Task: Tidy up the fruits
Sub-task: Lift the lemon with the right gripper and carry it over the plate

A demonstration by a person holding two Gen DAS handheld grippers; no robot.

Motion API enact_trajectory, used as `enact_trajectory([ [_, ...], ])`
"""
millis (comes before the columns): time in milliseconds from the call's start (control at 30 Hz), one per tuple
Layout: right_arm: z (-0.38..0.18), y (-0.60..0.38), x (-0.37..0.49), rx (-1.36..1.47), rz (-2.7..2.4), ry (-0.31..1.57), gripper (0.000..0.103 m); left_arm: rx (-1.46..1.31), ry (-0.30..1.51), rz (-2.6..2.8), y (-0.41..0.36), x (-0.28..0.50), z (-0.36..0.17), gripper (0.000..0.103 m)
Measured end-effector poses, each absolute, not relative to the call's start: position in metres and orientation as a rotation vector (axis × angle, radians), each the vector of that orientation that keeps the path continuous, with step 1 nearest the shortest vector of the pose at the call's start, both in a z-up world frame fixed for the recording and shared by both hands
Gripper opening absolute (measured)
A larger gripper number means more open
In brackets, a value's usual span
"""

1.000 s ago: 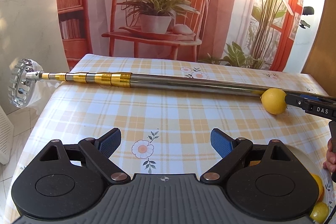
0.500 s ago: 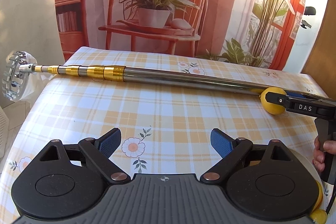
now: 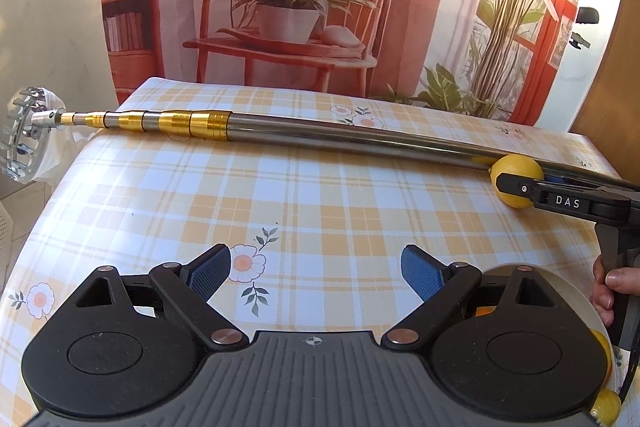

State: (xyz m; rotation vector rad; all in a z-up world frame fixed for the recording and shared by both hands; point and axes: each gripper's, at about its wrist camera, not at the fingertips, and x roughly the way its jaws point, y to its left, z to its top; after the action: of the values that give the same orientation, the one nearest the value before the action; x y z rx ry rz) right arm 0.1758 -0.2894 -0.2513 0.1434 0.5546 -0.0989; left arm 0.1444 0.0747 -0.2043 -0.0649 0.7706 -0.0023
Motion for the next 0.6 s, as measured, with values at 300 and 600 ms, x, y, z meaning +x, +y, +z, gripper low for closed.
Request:
enact_trajectory([
  [300,-0.253,-0.278,0.163,0.082,-0.105,0.532,0.052,-0.076,0.779,-0.016,0.074,0.142,-0.206,0.094],
  [600,-0.256,-0.276,0.167,0.069,-0.072,0.576,0.052,-0.072,0.777,-0.026,0.072,0.139,-0.206,0.094],
])
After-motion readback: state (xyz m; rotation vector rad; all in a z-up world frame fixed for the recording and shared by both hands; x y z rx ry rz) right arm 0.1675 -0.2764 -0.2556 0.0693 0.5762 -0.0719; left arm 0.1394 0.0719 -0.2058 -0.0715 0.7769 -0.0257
